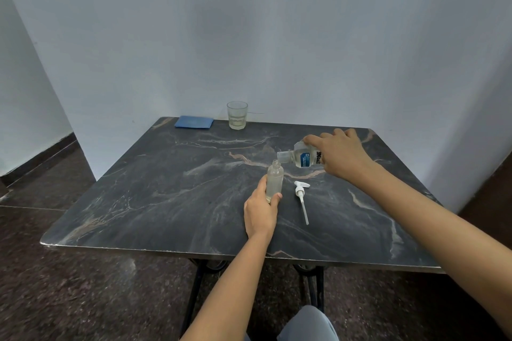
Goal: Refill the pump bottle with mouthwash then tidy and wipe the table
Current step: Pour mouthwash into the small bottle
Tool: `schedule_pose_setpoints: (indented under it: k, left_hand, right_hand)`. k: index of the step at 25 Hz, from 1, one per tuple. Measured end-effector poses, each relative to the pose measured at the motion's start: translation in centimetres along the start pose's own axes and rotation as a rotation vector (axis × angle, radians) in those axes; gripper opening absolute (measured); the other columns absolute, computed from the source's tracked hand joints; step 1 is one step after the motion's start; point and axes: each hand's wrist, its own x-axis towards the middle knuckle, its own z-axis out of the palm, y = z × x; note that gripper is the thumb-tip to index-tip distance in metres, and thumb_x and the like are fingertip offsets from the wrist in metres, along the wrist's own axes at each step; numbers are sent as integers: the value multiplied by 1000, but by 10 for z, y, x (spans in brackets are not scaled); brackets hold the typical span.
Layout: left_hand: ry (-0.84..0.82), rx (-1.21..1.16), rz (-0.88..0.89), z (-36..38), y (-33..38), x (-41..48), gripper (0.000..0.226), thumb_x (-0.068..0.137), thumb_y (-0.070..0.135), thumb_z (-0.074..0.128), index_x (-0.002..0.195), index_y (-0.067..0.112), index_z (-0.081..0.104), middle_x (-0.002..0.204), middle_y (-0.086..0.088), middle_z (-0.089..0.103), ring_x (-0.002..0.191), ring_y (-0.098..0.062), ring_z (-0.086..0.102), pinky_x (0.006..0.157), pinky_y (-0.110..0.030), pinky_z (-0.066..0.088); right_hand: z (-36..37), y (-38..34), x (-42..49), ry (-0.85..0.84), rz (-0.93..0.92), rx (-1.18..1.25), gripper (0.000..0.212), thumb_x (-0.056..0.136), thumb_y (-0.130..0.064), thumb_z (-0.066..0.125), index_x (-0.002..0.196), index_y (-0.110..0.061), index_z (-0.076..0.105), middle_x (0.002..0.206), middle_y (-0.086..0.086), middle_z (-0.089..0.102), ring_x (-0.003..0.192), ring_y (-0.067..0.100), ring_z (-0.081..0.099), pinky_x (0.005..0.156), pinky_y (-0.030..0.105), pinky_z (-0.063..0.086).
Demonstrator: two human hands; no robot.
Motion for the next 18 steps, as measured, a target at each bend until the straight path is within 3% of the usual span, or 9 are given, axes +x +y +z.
schedule_pose_setpoints:
  k: [18]
  left_hand:
    - [-7,-15,10,1,0,0,56,91,32,60,142,28,40,128,1,61,114,-19,57,101,-41,45]
  right_hand:
    - [0,0,1,6,-5,-6,56,88,-9,56,135,-33,37,117,1,60,108,27,51,93,41,34]
